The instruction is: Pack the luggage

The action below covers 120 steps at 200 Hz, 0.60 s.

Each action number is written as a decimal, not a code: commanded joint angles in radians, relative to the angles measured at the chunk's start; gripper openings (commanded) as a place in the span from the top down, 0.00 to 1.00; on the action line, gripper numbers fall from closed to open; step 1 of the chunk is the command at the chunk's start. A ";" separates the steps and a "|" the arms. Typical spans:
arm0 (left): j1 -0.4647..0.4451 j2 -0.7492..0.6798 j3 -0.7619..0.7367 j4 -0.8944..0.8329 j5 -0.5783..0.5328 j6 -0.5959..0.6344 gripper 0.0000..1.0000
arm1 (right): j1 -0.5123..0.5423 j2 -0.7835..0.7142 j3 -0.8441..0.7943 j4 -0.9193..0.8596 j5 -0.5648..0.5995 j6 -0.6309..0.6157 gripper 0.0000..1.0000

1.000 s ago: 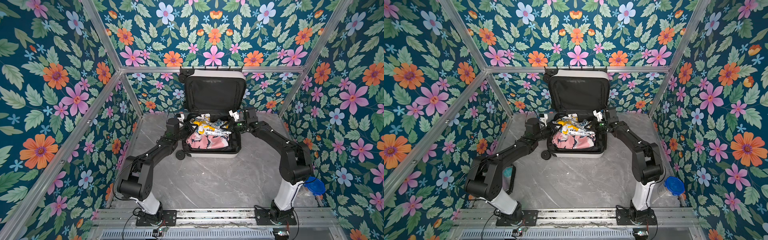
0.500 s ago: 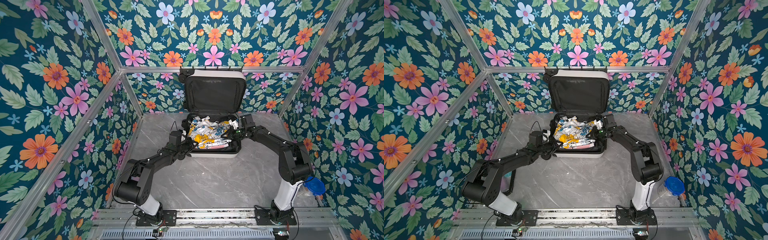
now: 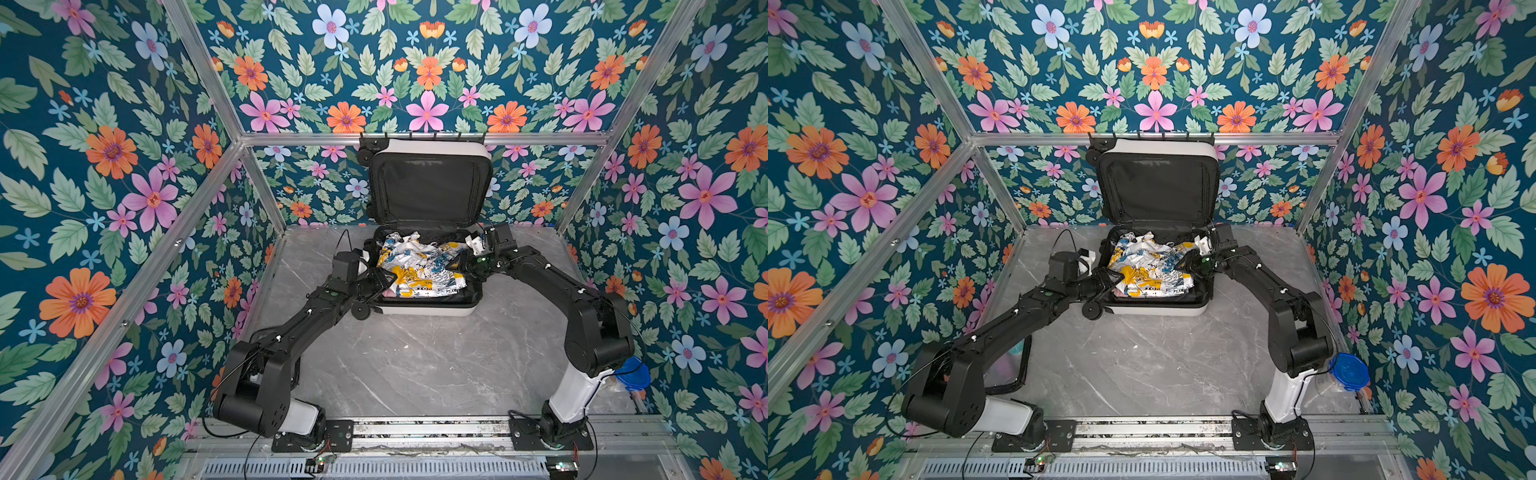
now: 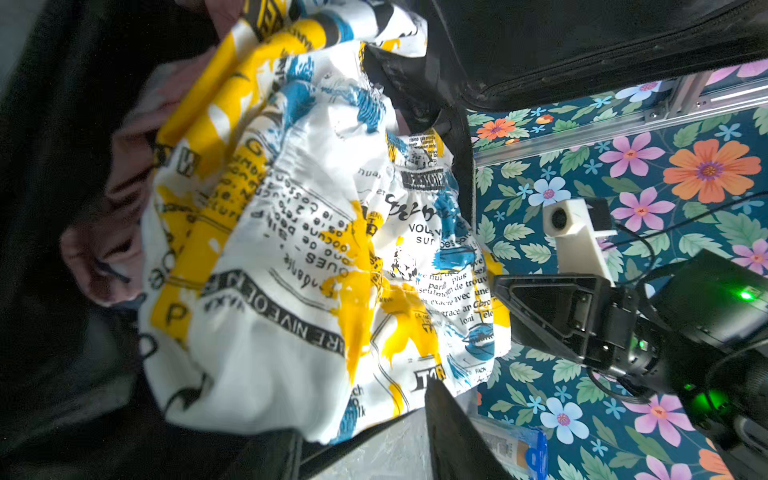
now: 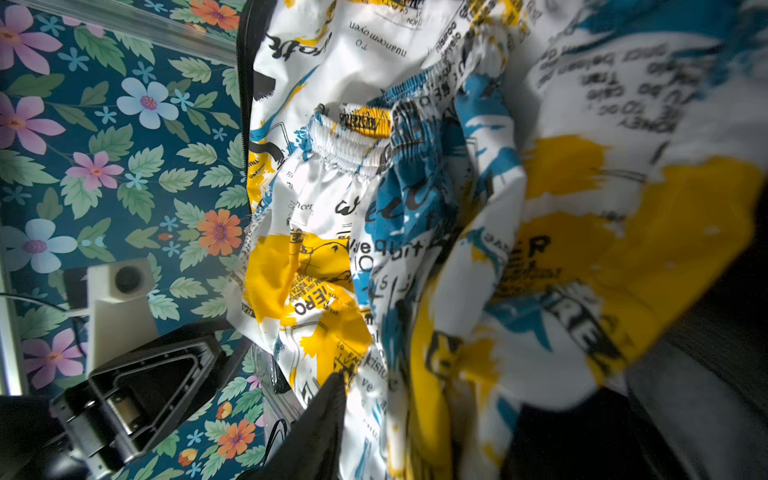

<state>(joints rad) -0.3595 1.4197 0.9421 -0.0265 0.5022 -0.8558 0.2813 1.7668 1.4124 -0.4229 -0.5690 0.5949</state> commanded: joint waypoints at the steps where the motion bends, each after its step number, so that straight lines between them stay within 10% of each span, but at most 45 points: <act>1: 0.002 -0.019 0.060 -0.251 -0.097 0.102 0.49 | 0.001 -0.056 -0.001 -0.101 0.122 -0.016 0.49; 51: 0.015 -0.131 0.128 -0.446 -0.255 0.193 0.50 | 0.002 -0.199 0.009 -0.212 0.280 -0.021 0.48; 120: -0.079 0.200 0.428 -0.334 -0.050 0.278 0.60 | 0.137 0.007 0.173 -0.233 0.238 -0.006 0.59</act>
<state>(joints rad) -0.4019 1.5093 1.2930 -0.4118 0.3725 -0.6338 0.4019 1.6978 1.5429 -0.6182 -0.3447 0.5919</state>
